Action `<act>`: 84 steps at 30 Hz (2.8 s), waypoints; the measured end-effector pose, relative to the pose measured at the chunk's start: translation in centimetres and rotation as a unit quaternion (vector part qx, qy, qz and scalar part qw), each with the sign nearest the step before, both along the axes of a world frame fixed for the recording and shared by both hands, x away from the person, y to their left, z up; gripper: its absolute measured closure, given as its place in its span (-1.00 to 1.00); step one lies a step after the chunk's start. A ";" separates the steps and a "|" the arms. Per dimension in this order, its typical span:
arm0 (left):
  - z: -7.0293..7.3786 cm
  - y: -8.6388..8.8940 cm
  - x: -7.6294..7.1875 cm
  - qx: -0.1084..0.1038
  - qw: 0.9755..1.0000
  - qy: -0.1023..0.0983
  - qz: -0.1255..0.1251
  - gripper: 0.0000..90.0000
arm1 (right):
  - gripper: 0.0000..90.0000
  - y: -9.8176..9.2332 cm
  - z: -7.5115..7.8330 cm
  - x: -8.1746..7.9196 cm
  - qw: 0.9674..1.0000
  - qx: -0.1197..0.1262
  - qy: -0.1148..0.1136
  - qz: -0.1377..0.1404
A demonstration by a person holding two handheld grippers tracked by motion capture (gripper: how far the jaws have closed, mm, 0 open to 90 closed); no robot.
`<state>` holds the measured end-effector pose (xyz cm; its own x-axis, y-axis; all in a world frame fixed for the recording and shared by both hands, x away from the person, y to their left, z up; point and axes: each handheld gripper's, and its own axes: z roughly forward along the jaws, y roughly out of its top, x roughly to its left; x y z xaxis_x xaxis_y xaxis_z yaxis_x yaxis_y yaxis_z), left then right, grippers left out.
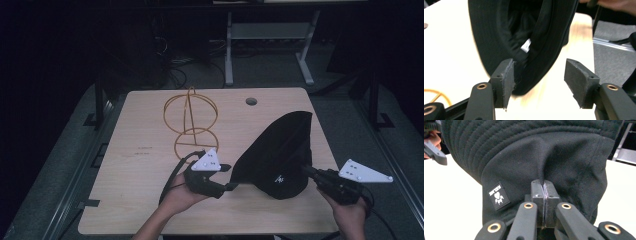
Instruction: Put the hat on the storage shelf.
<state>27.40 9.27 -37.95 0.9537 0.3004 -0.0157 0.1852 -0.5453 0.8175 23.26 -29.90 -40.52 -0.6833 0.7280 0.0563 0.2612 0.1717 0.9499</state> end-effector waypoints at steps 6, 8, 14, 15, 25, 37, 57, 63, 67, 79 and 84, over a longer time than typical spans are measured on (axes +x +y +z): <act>-0.4 1.7 -0.3 0.004 1.000 -0.001 0.015 -0.13 | 0.99 0.1 1.8 0.3 1.000 -0.005 -0.003 0.009; -0.6 2.3 -0.3 0.003 1.000 0.000 0.021 -0.14 | 0.99 0.2 2.5 0.5 1.000 -0.002 -0.006 0.010; -1.2 4.3 -0.6 0.001 0.999 0.003 0.037 -0.15 | 0.99 0.6 4.7 1.0 1.000 -0.003 -0.019 0.021; -1.3 4.6 -0.7 0.002 0.999 0.003 0.041 -0.15 | 0.99 0.7 5.0 1.1 1.000 -0.004 -0.020 0.021; -2.9 7.9 -0.7 -0.004 0.997 0.012 0.079 -0.17 | 0.99 1.2 7.4 1.9 0.999 -0.002 -0.027 0.028; -3.6 9.4 -0.8 0.000 0.996 0.015 0.091 -0.24 | 0.99 2.7 9.9 3.1 0.998 0.003 -0.035 0.042; -4.5 10.6 0.0 -0.013 0.994 0.019 0.106 -0.36 | 0.99 5.5 14.2 5.7 0.998 -0.003 -0.041 0.054; -4.5 10.2 0.1 -0.020 0.995 0.020 0.099 -0.36 | 0.99 6.8 15.5 6.6 0.997 -0.009 -0.046 0.064; -4.6 10.3 0.1 -0.018 0.995 0.020 0.099 -0.37 | 0.99 7.8 16.2 7.3 0.996 -0.011 -0.046 0.072; -4.6 10.5 0.1 -0.023 0.994 0.020 0.102 -0.37 | 0.99 11.7 18.6 9.7 0.993 -0.029 -0.046 0.100; -4.6 10.8 0.2 -0.019 0.994 0.015 0.103 -0.38 | 0.99 13.6 19.9 10.6 0.991 -0.037 -0.045 0.118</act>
